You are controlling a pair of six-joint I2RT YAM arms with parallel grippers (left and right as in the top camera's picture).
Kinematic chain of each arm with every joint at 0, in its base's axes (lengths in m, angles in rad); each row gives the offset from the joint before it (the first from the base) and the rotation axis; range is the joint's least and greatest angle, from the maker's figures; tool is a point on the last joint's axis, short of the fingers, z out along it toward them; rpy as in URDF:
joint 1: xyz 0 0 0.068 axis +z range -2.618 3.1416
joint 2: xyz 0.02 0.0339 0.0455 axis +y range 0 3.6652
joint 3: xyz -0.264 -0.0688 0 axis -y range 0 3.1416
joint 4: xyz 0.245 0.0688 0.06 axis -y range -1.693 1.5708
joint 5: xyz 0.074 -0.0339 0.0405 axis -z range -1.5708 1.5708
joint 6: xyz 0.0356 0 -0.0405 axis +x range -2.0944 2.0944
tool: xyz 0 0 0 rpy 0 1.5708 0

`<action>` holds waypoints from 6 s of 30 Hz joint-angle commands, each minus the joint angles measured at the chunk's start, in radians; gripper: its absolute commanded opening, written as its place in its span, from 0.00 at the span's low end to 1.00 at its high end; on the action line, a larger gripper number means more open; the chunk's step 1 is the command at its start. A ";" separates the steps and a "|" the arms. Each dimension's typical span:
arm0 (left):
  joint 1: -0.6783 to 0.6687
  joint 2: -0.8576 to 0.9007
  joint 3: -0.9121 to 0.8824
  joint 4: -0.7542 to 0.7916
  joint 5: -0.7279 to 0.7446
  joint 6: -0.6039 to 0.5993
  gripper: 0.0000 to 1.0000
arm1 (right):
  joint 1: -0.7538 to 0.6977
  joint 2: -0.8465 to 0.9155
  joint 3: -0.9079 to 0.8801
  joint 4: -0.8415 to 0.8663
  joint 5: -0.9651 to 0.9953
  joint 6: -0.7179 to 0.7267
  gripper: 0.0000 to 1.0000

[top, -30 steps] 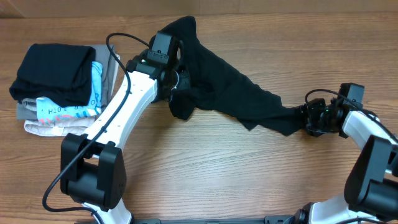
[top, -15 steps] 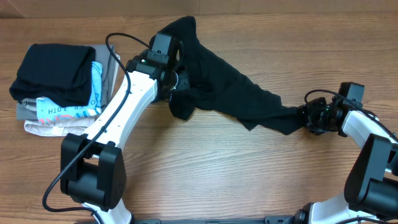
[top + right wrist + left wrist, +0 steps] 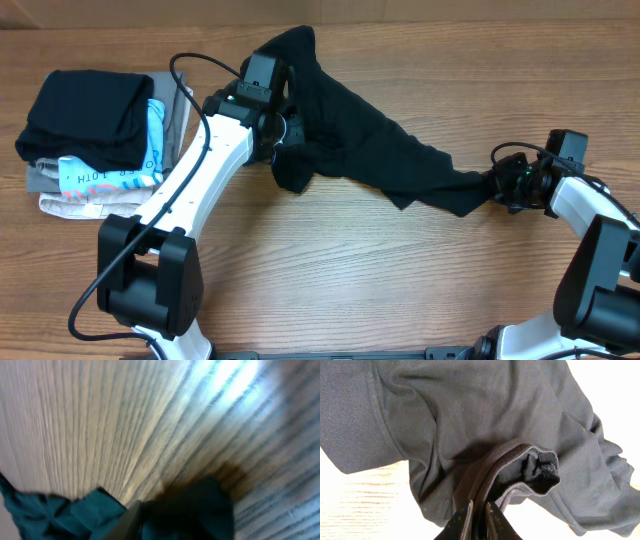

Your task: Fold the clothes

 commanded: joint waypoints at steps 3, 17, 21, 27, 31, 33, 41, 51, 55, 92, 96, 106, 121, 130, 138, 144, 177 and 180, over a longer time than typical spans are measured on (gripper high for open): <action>0.012 -0.010 0.006 -0.002 -0.014 0.023 0.11 | 0.002 0.012 0.021 0.003 0.009 0.007 0.08; 0.073 -0.117 0.214 -0.177 -0.085 0.111 0.04 | -0.012 -0.146 0.282 -0.311 -0.026 -0.223 0.04; 0.084 -0.196 0.324 -0.247 -0.086 0.172 0.04 | -0.012 -0.217 0.484 -0.524 -0.025 -0.293 0.04; 0.084 -0.327 0.454 -0.327 -0.157 0.198 0.04 | -0.012 -0.275 0.791 -0.778 -0.025 -0.362 0.04; 0.084 -0.411 0.557 -0.374 -0.212 0.199 0.04 | -0.012 -0.286 0.983 -0.908 -0.025 -0.388 0.04; 0.084 -0.447 0.604 -0.394 -0.211 0.199 0.04 | -0.012 -0.287 1.094 -0.985 -0.013 -0.398 0.04; 0.084 -0.591 0.770 -0.463 -0.214 0.210 0.04 | -0.012 -0.304 1.450 -1.194 0.053 -0.417 0.04; 0.084 -0.734 0.837 -0.530 -0.214 0.209 0.04 | -0.012 -0.426 1.557 -1.299 0.117 -0.412 0.04; 0.084 -0.765 0.875 -0.567 -0.214 0.203 0.04 | -0.012 -0.488 1.557 -1.299 0.127 -0.413 0.04; 0.084 -0.014 0.945 -0.731 -0.211 0.135 0.04 | -0.011 -0.121 1.170 -1.273 0.325 -0.391 0.04; 0.084 0.158 0.945 -0.667 -0.210 0.135 0.04 | -0.008 0.011 1.109 -1.171 0.325 -0.390 0.04; 0.081 0.609 0.945 -0.290 -0.123 0.134 0.04 | -0.008 0.319 0.863 -0.622 0.324 -0.390 0.04; 0.061 0.806 0.945 0.251 -0.107 0.134 0.04 | -0.008 0.560 0.840 -0.009 0.325 -0.450 0.04; 0.047 0.813 0.926 0.357 -0.107 0.134 0.15 | -0.008 0.584 0.836 0.113 0.324 -0.450 0.24; 0.056 0.782 0.978 0.344 -0.092 0.285 0.71 | -0.008 0.575 0.871 0.179 0.322 -0.552 0.79; 0.073 0.661 1.054 0.100 -0.095 0.283 0.72 | -0.011 0.473 0.978 -0.061 0.324 -0.580 0.95; -0.072 0.211 1.014 -0.769 -0.159 0.202 0.04 | -0.042 0.107 1.040 -1.073 0.413 -0.258 1.00; -0.058 0.293 0.974 -0.718 -0.159 0.157 0.04 | -0.042 0.107 1.040 -1.074 0.413 -0.258 1.00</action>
